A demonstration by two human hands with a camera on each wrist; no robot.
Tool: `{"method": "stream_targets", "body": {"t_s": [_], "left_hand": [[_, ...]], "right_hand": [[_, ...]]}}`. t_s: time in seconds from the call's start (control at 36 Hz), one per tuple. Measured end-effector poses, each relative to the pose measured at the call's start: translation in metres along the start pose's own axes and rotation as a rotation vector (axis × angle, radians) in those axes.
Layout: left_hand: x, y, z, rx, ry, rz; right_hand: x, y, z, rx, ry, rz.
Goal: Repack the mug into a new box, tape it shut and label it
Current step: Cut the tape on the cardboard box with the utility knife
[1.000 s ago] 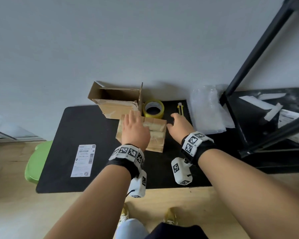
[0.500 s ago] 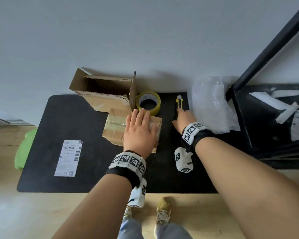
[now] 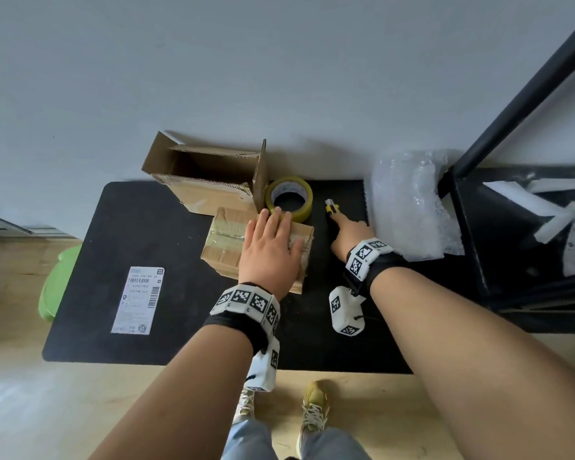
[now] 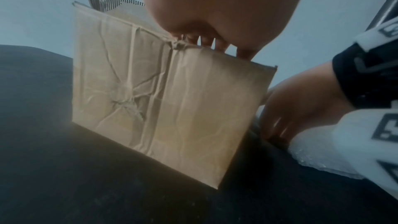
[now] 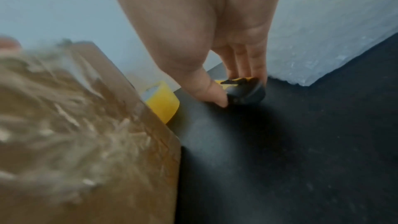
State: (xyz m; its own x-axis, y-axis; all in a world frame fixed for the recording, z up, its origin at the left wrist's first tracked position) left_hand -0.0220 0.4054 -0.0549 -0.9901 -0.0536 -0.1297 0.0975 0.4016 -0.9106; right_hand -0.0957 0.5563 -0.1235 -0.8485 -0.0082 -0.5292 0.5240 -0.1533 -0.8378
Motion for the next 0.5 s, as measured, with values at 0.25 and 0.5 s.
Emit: {"method": "stream_targets", "body": {"t_s": [0.25,0.5], "left_hand": [[-0.013,-0.014,-0.004,-0.015,-0.008,0.041],[-0.034,-0.039,-0.009,-0.133,-0.041,-0.047]], "right_hand": [[-0.041,-0.033,-0.006,0.262,0.169,-0.024],[-0.077,-0.042,-0.023,0.611,0.080,-0.127]]}}
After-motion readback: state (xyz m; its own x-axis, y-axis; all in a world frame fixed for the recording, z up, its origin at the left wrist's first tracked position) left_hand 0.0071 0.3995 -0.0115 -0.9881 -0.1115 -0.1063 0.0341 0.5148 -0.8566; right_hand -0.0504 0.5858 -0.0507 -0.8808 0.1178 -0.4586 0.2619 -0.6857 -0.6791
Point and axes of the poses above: each hand's wrist, its own x-axis towards the middle knuckle, its own y-axis out of the palm, z = x × y, the point moved 7 cm from there along x, towards the middle knuckle, and after that the axes turned 8 degrees about -x, right-handed, at the moved point
